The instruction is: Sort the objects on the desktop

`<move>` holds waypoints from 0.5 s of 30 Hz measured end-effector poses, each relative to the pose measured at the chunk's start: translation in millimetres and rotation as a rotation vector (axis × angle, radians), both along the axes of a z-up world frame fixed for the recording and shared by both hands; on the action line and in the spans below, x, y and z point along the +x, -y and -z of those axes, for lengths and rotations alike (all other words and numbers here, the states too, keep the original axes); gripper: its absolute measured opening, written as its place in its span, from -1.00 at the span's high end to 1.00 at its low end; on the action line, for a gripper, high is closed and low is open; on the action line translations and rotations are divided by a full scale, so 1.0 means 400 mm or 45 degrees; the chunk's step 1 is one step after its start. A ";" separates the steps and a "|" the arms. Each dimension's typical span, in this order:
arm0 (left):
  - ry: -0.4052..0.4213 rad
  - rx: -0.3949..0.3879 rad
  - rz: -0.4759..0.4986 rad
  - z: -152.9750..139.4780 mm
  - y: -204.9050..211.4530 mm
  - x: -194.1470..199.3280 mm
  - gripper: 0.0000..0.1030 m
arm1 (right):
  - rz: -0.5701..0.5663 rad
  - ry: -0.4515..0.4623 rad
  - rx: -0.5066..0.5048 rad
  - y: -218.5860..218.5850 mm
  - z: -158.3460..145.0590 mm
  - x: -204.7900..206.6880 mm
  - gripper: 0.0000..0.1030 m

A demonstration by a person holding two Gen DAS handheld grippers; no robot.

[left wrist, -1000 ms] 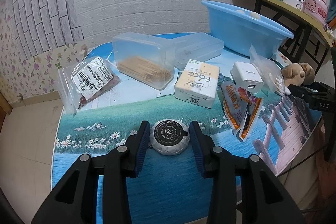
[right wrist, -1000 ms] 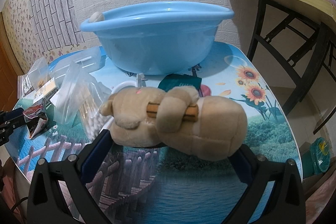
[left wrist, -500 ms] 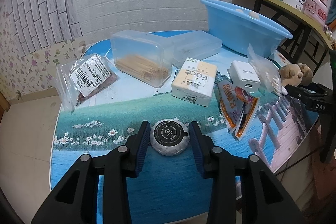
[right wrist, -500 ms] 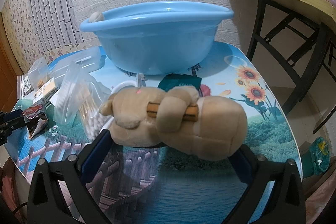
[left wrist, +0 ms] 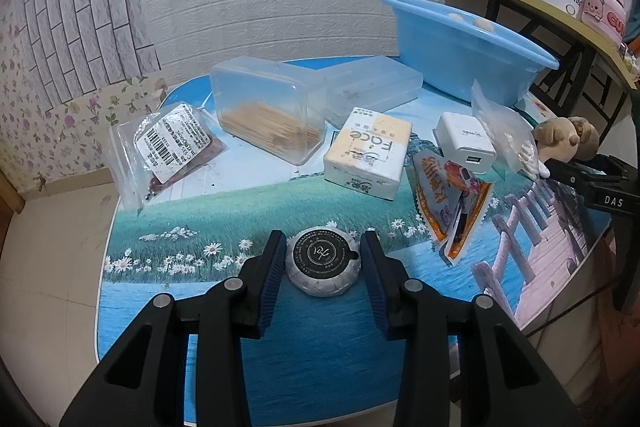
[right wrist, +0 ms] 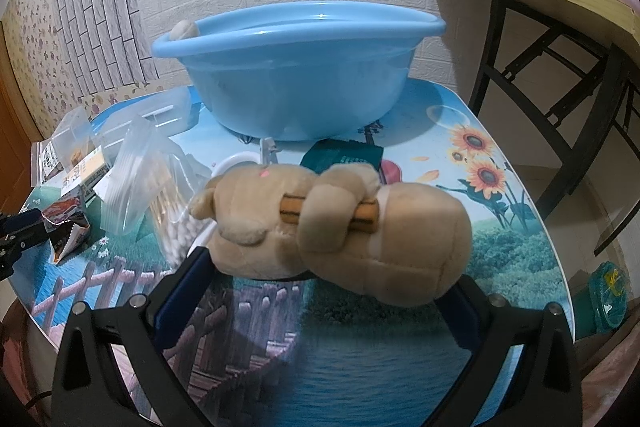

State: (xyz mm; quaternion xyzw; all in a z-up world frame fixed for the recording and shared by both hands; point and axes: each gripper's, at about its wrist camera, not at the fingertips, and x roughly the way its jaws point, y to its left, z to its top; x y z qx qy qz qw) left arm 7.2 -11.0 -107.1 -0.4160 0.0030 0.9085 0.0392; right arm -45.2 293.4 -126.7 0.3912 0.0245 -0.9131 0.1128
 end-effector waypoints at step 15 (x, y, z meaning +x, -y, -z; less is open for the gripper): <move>-0.006 0.013 0.003 -0.001 0.002 0.005 0.28 | 0.001 -0.001 0.001 -0.002 -0.001 0.003 -1.00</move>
